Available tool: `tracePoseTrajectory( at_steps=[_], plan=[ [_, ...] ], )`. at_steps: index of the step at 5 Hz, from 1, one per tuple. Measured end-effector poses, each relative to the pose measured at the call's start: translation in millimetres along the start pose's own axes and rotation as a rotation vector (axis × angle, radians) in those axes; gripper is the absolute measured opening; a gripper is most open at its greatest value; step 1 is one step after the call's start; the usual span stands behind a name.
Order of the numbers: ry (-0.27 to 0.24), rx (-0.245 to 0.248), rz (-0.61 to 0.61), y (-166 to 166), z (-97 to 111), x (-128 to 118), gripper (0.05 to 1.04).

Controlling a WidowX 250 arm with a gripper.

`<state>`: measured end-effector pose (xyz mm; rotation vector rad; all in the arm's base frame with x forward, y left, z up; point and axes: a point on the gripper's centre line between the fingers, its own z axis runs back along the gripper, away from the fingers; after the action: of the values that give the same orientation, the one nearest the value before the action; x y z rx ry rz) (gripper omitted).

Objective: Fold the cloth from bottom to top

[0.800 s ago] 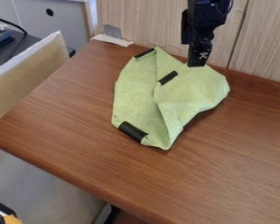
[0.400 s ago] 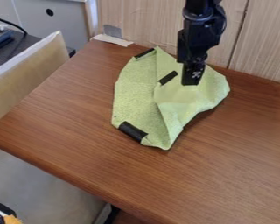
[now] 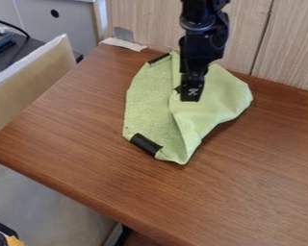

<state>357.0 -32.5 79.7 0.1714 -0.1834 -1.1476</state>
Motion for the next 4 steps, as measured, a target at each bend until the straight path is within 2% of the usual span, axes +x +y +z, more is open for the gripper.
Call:
tracePoseTrajectory(
  at_steps=[1, 2, 3, 4],
  plan=[
    [-0.014, -0.054, -0.066, -13.8, -2.2, -17.0, 1.0],
    [-0.028, -0.085, -0.118, -25.9, -3.9, -30.1, 1.0],
    [0.007, -0.115, -0.154, -42.8, -13.1, -44.9, 1.0],
    [0.059, -0.132, -0.214, -59.9, -21.2, -48.4, 0.999]
  ],
)
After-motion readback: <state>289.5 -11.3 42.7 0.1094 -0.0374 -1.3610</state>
